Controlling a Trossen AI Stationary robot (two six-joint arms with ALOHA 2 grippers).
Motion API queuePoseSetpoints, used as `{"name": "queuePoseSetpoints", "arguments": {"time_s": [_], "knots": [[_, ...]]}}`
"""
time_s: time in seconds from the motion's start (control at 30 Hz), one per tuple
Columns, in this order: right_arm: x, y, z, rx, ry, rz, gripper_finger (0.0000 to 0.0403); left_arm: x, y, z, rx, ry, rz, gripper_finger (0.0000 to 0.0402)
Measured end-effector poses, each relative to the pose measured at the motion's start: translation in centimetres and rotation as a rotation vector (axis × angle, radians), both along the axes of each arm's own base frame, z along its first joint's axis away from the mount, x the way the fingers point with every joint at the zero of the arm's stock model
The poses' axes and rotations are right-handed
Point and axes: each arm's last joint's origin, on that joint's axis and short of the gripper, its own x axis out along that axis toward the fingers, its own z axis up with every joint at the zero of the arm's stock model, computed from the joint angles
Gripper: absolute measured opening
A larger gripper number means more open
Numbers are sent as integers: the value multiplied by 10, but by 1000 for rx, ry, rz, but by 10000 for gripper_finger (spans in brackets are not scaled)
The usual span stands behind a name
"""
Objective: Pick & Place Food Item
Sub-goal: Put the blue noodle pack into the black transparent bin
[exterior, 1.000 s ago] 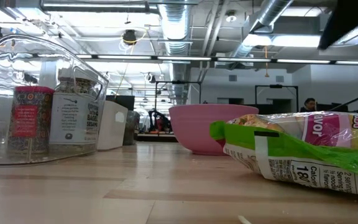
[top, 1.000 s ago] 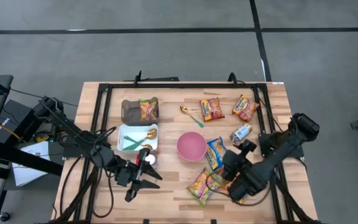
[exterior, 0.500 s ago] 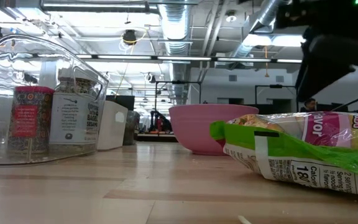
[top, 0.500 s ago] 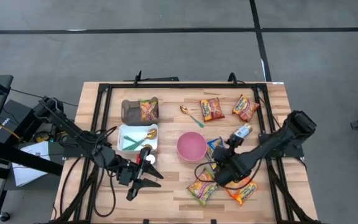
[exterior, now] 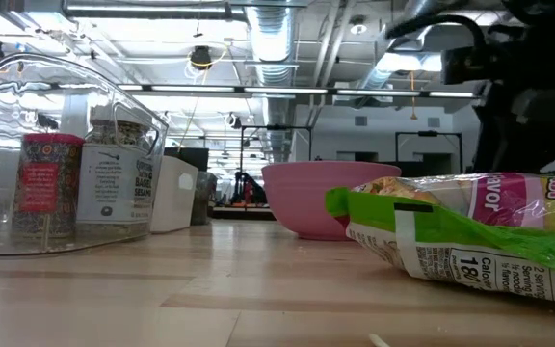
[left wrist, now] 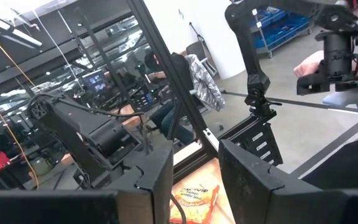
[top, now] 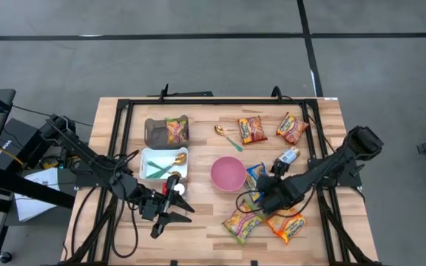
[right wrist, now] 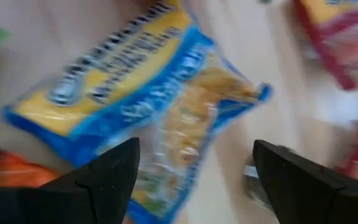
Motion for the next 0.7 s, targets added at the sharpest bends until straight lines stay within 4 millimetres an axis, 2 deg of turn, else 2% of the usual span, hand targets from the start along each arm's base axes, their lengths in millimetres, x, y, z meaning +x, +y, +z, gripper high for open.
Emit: {"name": "queuePoseSetpoints", "arguments": {"time_s": [0.2,0.43,0.57,0.7], "knots": [[-9,-13,-8,117,-75,18,306,0,0,0,-1,0,0,122],[-14,-34,-29,216,-66,-20,295,0,0,0,0,0,0,122],[-15,-38,-33,245,-36,-35,249,0,0,0,0,1,0,122],[-15,-37,-31,267,-20,-32,166,0,0,0,1,2,0,122]]}}
